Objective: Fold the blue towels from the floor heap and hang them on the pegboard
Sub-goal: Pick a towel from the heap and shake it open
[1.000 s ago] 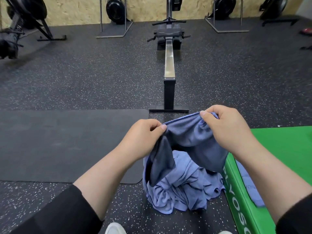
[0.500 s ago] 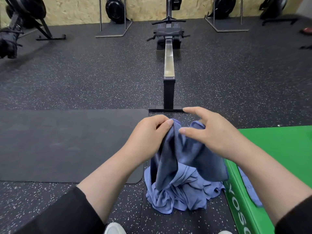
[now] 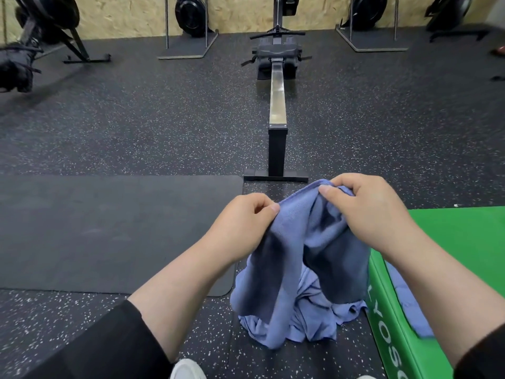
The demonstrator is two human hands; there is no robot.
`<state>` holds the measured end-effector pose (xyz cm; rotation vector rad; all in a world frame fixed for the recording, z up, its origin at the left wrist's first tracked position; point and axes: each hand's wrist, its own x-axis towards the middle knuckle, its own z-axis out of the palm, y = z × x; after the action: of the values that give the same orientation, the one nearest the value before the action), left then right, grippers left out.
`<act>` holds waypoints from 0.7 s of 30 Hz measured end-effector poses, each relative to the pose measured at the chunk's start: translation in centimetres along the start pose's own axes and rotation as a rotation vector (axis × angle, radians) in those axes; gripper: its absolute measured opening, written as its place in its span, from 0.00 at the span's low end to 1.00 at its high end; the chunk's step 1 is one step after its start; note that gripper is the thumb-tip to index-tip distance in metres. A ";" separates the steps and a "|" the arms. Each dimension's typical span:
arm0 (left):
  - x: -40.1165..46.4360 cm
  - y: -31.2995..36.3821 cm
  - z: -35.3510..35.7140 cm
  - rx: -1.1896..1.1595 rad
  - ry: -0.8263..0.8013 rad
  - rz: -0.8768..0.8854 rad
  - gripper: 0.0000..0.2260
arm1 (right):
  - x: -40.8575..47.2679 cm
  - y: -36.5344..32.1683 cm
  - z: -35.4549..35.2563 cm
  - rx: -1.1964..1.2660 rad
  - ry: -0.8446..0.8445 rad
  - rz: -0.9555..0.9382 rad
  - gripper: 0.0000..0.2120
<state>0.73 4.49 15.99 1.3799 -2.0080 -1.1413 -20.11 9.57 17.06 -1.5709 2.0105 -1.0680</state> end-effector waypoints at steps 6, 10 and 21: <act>-0.2 0.8 -0.2 -0.031 0.061 0.119 0.09 | -0.6 0.5 0.7 -0.214 -0.358 0.058 0.06; -0.6 1.2 -0.1 -0.075 0.006 0.143 0.07 | -0.7 -0.2 0.9 -0.109 -0.380 -0.030 0.18; -0.5 0.9 0.2 -0.144 -0.040 0.082 0.08 | -0.6 -0.8 1.1 0.015 -0.131 -0.045 0.08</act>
<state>0.28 5.12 16.66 1.2012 -1.9494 -1.2591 -18.64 9.67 16.91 -1.6408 1.8848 -0.9678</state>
